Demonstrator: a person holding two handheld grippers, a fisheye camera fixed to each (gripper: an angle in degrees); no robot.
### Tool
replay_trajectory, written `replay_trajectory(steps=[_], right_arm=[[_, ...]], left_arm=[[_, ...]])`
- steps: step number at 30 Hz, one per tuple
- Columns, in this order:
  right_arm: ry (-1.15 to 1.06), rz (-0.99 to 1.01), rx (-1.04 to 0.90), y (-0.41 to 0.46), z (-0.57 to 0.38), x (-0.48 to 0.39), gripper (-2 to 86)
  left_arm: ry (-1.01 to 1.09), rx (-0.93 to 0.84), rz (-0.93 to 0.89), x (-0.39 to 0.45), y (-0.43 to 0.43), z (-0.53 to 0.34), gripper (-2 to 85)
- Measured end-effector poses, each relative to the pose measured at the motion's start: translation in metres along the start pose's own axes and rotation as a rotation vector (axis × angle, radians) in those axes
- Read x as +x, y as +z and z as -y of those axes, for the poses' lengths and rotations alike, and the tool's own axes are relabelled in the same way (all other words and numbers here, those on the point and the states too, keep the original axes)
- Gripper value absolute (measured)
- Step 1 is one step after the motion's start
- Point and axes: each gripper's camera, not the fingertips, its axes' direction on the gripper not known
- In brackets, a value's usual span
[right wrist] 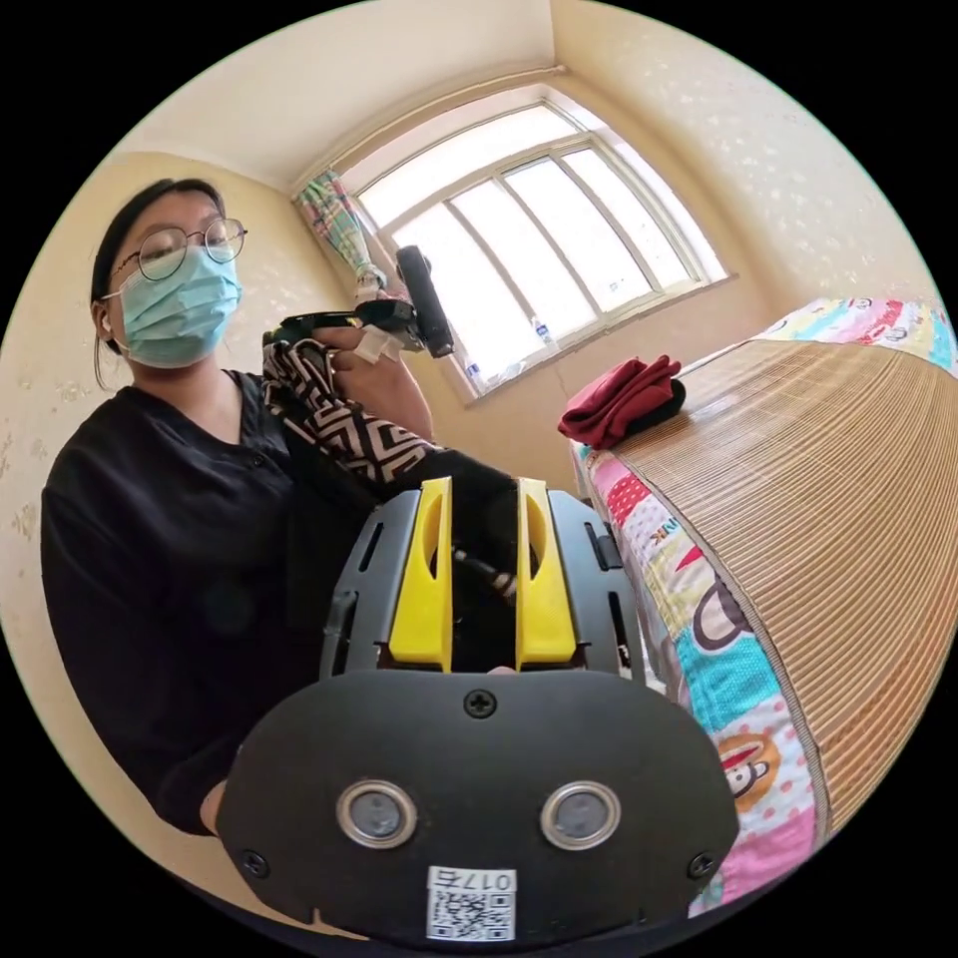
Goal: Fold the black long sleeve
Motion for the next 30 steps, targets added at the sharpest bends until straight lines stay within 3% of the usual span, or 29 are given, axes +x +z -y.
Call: replay_trajectory(steps=[3,5,9,12,15,17,18,20,23,25,30], right_arm=[[-0.02,0.087,-0.12,0.01,0.004,0.003,11.3],[-0.001,0.336,-0.209,0.018,-0.003,0.012,10.9],[0.021,0.557,-0.185,0.021,-0.027,0.016,4.9],[0.003,0.438,-0.147,0.006,-0.037,-0.001,3.3],[0.027,0.097,0.021,-0.048,-0.032,-0.027,2.4],[0.031,-0.07,0.312,-0.112,-0.025,-0.057,1.9],[0.019,-0.092,0.379,-0.126,-0.023,-0.067,1.8],[-0.104,-0.197,0.59,-0.166,-0.011,-0.117,1.5],[-0.2,-0.374,0.575,-0.167,0.024,-0.17,1.4],[-0.249,-0.491,0.572,-0.154,0.04,-0.197,1.3],[-0.348,-0.356,0.633,-0.141,0.056,-0.23,1.3]], left_arm=[[-0.01,-0.014,-0.005,-0.02,0.001,0.0,-0.7],[-0.007,-0.007,0.01,-0.031,-0.006,-0.001,-0.7],[-0.036,0.012,0.083,-0.048,-0.027,-0.005,-0.7],[-0.105,-0.002,0.254,-0.047,-0.056,-0.001,-0.7],[-0.224,-0.025,0.656,-0.01,-0.096,0.023,-0.7],[-0.28,-0.06,1.045,0.036,-0.114,0.05,-0.8],[-0.306,-0.066,1.157,0.045,-0.116,0.056,-0.8],[-0.379,-0.129,1.568,0.058,-0.112,0.072,-0.8],[-0.419,-0.305,1.785,0.024,-0.093,0.081,-0.8],[-0.376,-0.341,1.805,0.005,-0.084,0.086,-0.8],[-0.149,-0.185,1.752,0.004,-0.068,0.106,-0.8]])
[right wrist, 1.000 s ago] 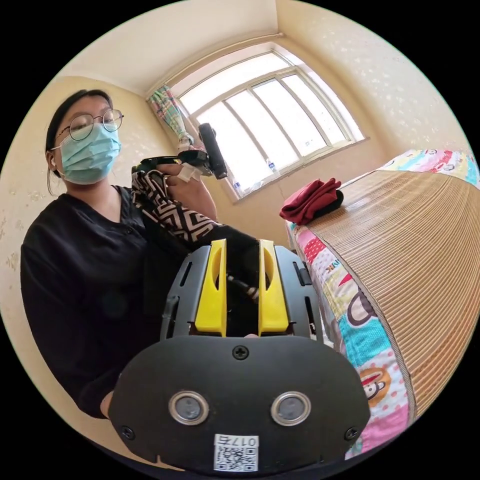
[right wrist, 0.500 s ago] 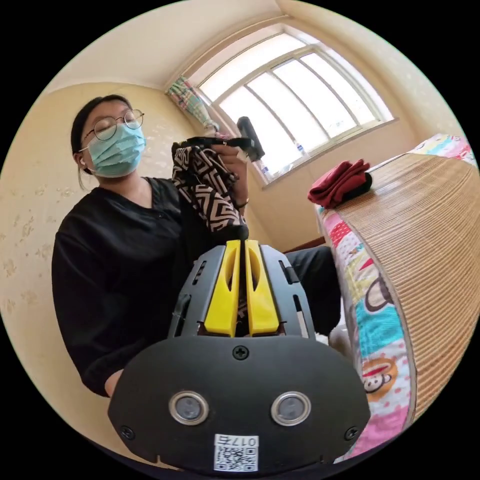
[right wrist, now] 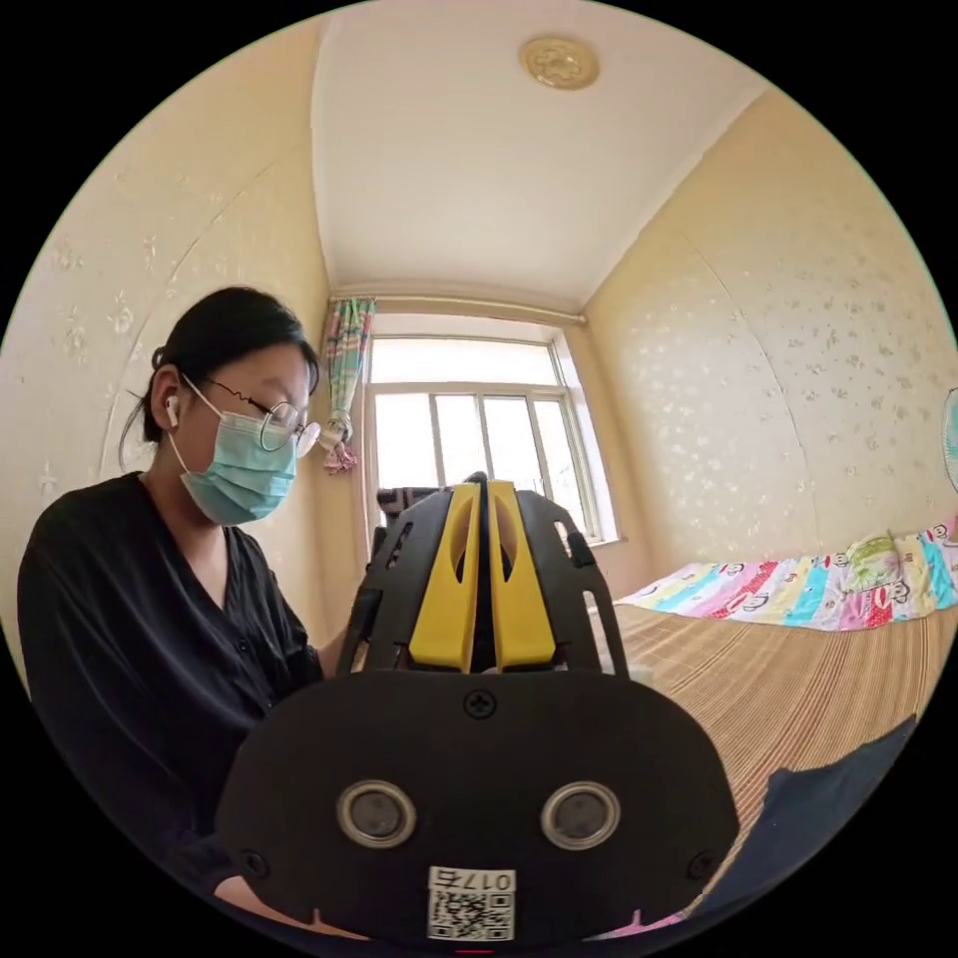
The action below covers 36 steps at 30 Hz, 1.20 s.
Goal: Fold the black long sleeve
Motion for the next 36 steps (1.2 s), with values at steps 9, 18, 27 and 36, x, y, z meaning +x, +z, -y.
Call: replay_trajectory(steps=[9,18,27,36], right_arm=[[0.122,0.073,0.034,0.021,0.003,0.011,1.3],[0.127,-0.588,-0.22,0.128,0.089,0.049,1.9],[0.389,-1.048,-0.71,0.268,-0.014,0.3,6.6],[0.44,-1.25,-0.964,0.194,-0.229,0.23,7.8]], left_arm=[[-0.026,0.129,-0.086,-0.011,0.01,0.046,-0.8],[-0.173,-0.147,0.295,-0.143,0.084,0.193,0.1],[-0.526,-0.609,0.522,-0.376,0.189,0.085,6.0],[-0.656,-0.783,0.678,-0.305,0.004,-0.159,10.8]])
